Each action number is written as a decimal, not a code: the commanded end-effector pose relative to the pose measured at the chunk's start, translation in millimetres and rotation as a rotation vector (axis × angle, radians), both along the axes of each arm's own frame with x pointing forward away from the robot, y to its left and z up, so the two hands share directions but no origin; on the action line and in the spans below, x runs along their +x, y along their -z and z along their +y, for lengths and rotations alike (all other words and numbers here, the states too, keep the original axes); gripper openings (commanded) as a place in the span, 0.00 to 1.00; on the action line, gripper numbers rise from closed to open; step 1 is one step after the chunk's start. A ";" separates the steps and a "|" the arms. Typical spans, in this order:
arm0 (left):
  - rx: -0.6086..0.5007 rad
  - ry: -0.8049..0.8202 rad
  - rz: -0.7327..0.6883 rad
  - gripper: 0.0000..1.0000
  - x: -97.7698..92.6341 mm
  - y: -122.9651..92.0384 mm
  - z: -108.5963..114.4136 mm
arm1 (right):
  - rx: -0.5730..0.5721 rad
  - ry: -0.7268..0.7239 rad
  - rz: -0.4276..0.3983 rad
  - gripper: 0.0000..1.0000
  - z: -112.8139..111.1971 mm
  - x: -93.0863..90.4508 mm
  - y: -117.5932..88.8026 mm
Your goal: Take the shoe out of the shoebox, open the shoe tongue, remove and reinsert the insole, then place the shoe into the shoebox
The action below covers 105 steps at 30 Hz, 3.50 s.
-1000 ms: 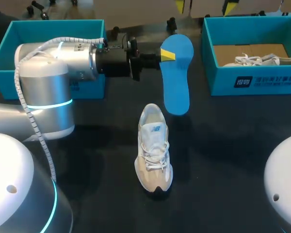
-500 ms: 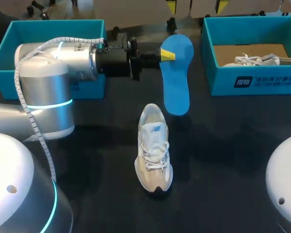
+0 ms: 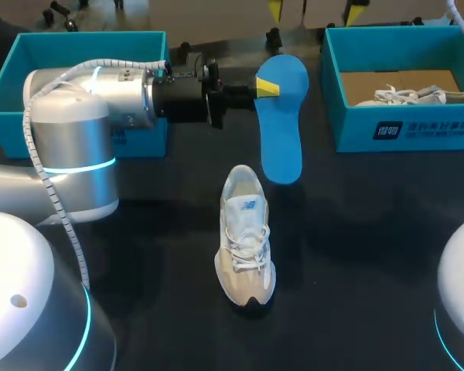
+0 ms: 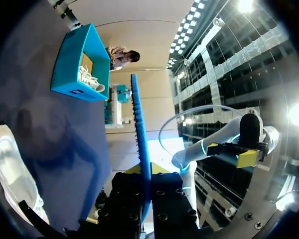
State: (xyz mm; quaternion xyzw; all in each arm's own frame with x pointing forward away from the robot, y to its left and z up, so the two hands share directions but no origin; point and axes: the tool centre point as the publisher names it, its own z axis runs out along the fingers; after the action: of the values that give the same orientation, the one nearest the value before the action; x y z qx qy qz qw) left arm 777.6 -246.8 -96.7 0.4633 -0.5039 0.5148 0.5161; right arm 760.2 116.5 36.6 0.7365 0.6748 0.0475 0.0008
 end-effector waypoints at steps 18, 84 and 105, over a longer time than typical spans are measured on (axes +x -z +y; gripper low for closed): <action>-0.001 0.000 -0.001 0.00 0.4 1.0 -1.5 | 0.422 0.027 -0.126 1.00 -48.6 -25.8 33.3; -0.002 0.005 -0.031 0.00 -0.1 0.8 0.1 | 1.139 -0.149 -0.153 1.00 -77.9 -20.6 120.4; -0.156 -0.254 -1.013 0.00 4.2 0.4 19.6 | 1.203 -0.171 -0.176 1.00 -75.7 -10.3 126.8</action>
State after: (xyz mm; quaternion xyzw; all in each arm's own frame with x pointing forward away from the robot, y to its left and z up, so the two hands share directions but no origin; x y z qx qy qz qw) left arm 786.2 -225.7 -95.1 0.2601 -0.6141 0.6667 0.3326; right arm 747.6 37.4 -87.5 0.5465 0.5855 0.4773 -0.3615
